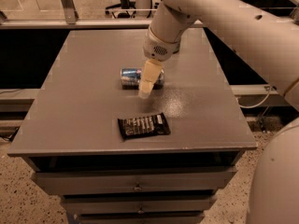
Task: Knock redbull can over
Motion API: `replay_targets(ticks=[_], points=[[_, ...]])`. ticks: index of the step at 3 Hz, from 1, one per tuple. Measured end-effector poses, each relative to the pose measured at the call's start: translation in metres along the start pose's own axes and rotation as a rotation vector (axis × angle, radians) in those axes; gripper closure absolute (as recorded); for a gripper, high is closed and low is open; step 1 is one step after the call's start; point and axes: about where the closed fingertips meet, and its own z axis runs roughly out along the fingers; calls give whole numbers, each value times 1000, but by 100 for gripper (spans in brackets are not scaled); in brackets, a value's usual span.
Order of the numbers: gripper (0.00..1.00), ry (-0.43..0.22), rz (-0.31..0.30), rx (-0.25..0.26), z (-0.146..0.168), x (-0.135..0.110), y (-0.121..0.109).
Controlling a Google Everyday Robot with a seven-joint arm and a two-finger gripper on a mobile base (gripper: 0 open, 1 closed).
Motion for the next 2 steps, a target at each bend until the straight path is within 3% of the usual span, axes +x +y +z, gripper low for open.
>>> replay_targets(ticks=[1,2], points=[[0,-147,35,33,-25,18,-4],[0,-335,54,87,-60,44,-7]])
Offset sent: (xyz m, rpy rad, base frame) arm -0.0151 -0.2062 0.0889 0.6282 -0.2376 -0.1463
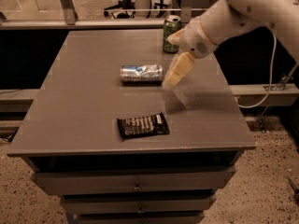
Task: Knock redbull can over
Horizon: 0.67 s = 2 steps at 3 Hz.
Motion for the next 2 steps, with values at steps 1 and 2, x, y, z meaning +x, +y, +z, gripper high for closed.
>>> replay_targets(ticks=[1,2], points=[[0,-164,46,131,-86,48,-1],[0,-145,57,129,-84,52,1]])
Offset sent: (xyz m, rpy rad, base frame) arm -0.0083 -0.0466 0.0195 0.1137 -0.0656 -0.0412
